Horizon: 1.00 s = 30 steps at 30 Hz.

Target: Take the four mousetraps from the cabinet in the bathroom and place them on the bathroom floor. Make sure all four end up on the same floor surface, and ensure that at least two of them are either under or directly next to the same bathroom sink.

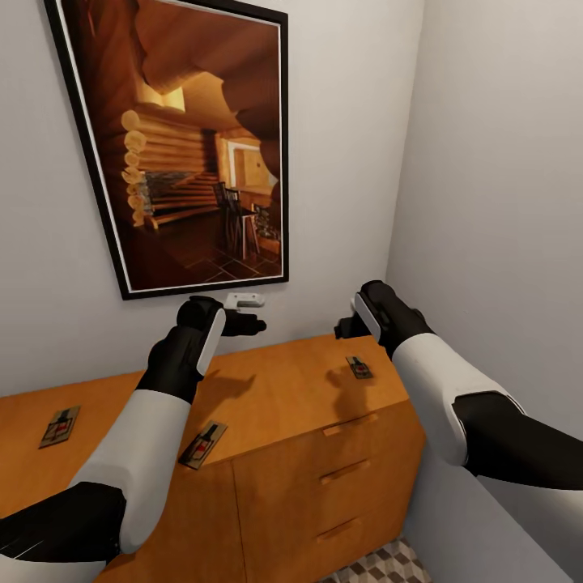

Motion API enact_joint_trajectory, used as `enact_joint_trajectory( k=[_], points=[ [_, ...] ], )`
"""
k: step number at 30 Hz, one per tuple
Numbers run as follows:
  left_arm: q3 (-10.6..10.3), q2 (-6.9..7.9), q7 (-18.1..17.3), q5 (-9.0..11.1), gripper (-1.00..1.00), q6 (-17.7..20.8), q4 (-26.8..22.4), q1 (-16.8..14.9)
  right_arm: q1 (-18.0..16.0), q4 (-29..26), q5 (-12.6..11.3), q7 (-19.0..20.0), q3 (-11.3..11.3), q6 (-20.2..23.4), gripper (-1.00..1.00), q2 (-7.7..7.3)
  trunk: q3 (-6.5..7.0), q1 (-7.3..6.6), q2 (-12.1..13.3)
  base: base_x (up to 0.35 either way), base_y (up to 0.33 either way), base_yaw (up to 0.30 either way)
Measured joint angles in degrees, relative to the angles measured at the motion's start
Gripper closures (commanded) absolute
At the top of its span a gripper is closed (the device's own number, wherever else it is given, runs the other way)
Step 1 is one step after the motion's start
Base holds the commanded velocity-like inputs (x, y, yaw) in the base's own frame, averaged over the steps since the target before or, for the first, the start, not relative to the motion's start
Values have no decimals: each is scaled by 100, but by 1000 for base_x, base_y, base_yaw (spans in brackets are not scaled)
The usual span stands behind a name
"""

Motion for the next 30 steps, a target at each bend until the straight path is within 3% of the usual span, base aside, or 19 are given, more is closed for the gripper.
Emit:
enact_joint_trajectory(
  k=[30],
  points=[
    [0,8,0,1,-100,0,9,0,0,4,57,184,43,0,-100,-1,0,0,0,0,-81,0]
  ],
)
